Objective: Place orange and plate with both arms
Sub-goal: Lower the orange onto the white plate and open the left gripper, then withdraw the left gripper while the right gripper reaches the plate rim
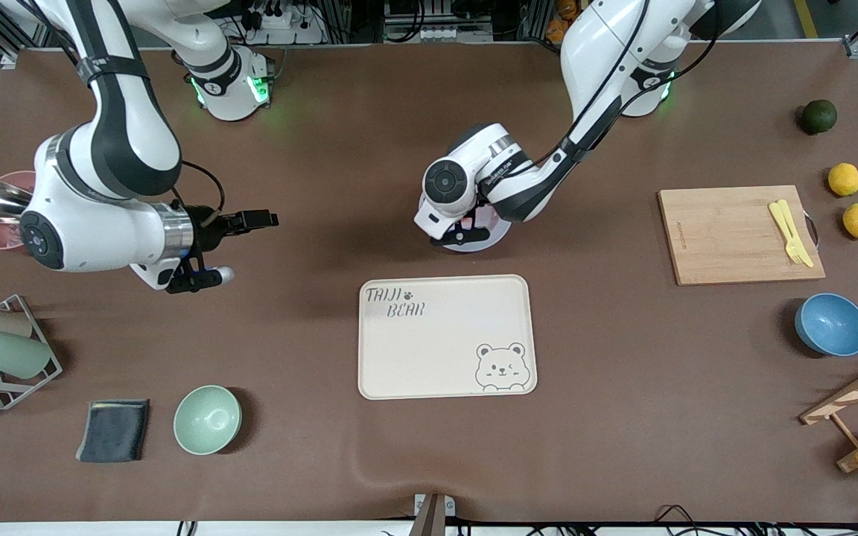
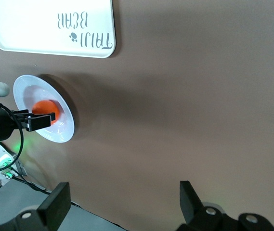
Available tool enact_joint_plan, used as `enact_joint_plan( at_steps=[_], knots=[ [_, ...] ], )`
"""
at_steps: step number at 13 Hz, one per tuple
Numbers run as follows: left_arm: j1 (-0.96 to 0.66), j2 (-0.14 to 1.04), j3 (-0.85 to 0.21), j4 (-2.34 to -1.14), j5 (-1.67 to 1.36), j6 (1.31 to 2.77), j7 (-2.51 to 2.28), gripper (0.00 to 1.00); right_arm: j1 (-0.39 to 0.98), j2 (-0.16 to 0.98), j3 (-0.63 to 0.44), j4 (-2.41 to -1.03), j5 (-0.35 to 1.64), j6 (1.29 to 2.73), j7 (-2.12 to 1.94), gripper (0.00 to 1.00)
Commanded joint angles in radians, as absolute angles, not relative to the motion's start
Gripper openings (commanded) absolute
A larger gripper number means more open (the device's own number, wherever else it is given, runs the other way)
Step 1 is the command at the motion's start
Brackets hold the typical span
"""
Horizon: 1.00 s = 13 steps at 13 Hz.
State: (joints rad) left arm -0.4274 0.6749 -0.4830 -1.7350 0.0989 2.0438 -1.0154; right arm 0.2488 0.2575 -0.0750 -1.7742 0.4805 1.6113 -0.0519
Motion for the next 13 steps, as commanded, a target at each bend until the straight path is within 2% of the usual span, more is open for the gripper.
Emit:
enact_joint_plan(
  at_steps=[1,7,13],
  knots=[
    [-0.402,0.574,-0.482,-1.723,0.123,2.016,-1.035,1.0,0.247,0.258,-0.072,-1.772,0.497,1.608,-0.049,1.0],
    [-0.253,0.28,-0.483,-1.683,0.126,1.962,-1.017,1.0,0.281,0.276,-0.071,-1.775,0.499,1.629,-0.049,1.0],
    [-0.155,0.146,-0.48,-1.596,0.124,1.809,-0.798,1.0,0.344,0.334,-0.071,-1.779,0.557,1.678,-0.048,1.0]
  ],
)
